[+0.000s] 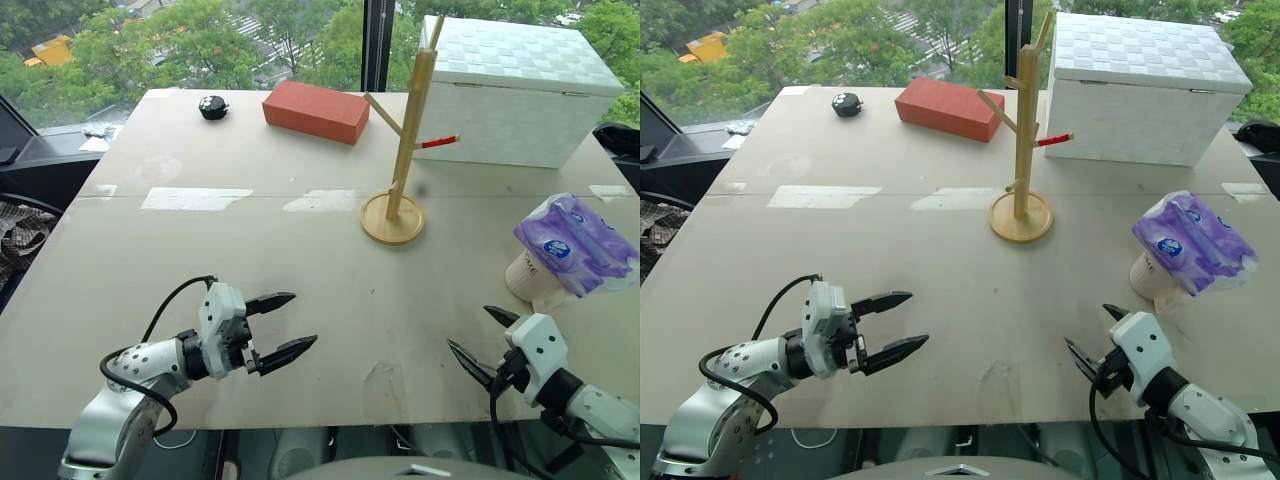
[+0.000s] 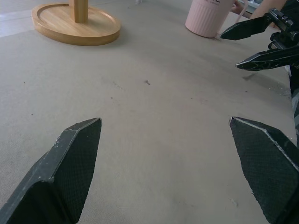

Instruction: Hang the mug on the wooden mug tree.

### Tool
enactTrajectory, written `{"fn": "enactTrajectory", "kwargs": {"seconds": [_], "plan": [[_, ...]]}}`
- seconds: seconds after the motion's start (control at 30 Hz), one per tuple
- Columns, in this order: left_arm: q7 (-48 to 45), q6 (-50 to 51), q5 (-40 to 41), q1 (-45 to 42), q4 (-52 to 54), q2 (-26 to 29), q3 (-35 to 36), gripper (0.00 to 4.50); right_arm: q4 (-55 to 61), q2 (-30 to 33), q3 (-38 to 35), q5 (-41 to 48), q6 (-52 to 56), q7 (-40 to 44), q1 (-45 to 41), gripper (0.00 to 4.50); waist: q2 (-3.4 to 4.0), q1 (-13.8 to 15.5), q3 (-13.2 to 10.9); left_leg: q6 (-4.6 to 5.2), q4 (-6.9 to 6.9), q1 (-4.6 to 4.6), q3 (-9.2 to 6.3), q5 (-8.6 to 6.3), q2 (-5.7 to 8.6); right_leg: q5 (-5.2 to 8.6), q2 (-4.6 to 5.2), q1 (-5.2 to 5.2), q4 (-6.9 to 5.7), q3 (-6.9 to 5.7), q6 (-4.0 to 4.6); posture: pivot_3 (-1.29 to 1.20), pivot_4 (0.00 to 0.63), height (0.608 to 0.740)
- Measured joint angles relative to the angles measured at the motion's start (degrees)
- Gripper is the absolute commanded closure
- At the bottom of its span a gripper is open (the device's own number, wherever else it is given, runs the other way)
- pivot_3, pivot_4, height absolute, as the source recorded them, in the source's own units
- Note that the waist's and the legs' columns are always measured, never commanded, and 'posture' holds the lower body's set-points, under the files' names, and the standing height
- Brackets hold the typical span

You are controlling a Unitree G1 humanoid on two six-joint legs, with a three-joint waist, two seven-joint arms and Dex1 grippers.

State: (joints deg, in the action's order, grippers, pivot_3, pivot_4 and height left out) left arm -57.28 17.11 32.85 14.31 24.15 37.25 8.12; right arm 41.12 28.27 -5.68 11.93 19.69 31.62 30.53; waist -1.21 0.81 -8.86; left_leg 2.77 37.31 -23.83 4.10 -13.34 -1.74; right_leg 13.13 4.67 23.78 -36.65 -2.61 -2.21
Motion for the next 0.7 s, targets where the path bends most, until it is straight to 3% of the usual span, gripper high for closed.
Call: {"fn": "enactTrajectory", "kwargs": {"seconds": [0.2, 0.37, 0.47, 0.6, 0.7], "plan": [[-2.4, 1.26, 5.47, -5.54, 0.17, -0.4, 0.28, 0.0, 4.94, 0.53, 0.94, -6.33, 0.44, -4.65, -5.22, 0.01, 0.03, -0.04, -0.01, -0.01, 0.02, 0.01, -0.01, -0.01, 0.0, -0.01, 0.0, 0.01, -0.02, -0.02, 0.01, 0.0, 0.15, 0.74], [-6.22, 2.15, 9.4, -8.7, 0.29, 0.52, 0.28, 0.0, 9.5, 5.8, -0.05, -8.3, 5.61, -4.45, -13.93, 0.01, 0.01, -0.07, -0.01, 0.22, 0.03, 0.0, 0.04, 0.13, 0.01, -0.02, -0.13, 0.0, -0.02, -0.06, 0.02, 0.0, 0.15, 0.74], [-7.91, 4.09, 11.98, -13.27, 3.22, 2.05, -0.25, 0.0, 10.24, 14.24, -4.75, -11.14, 14.88, -4.28, -23.52, 0.01, 0.03, 0.18, -0.05, 0.25, 0.06, -0.03, 0.05, 0.15, 0.05, -0.08, -0.23, -0.02, -0.01, -0.31, 0.13, 0.0, 0.15, 0.74], [-7.44, 6.24, 12.65, -17.23, 3.91, 1.89, -2.13, 0.0, 9.21, 20.9, -6.14, -13.84, 23.33, -3.56, -28.75, 0.01, 0.04, 0.17, -0.08, 0.27, 0.05, -0.1, 0.02, 0.16, 0.13, -0.15, -0.22, -0.05, 0.0, -0.35, 0.25, 0.0, 0.15, 0.74], [-6.68, 6.98, 13.06, -17.81, 4.41, 1.76, -2.3, 0.0, 8.26, 22.25, -5.84, -15.11, 27.93, -3.53, -30.98, 0.01, 0.0, -0.07, -0.06, 0.27, 0.03, -0.1, 0.01, 0.16, 0.12, -0.14, -0.26, -0.05, 0.01, -0.32, 0.24, 0.0, 0.15, 0.74]]}}
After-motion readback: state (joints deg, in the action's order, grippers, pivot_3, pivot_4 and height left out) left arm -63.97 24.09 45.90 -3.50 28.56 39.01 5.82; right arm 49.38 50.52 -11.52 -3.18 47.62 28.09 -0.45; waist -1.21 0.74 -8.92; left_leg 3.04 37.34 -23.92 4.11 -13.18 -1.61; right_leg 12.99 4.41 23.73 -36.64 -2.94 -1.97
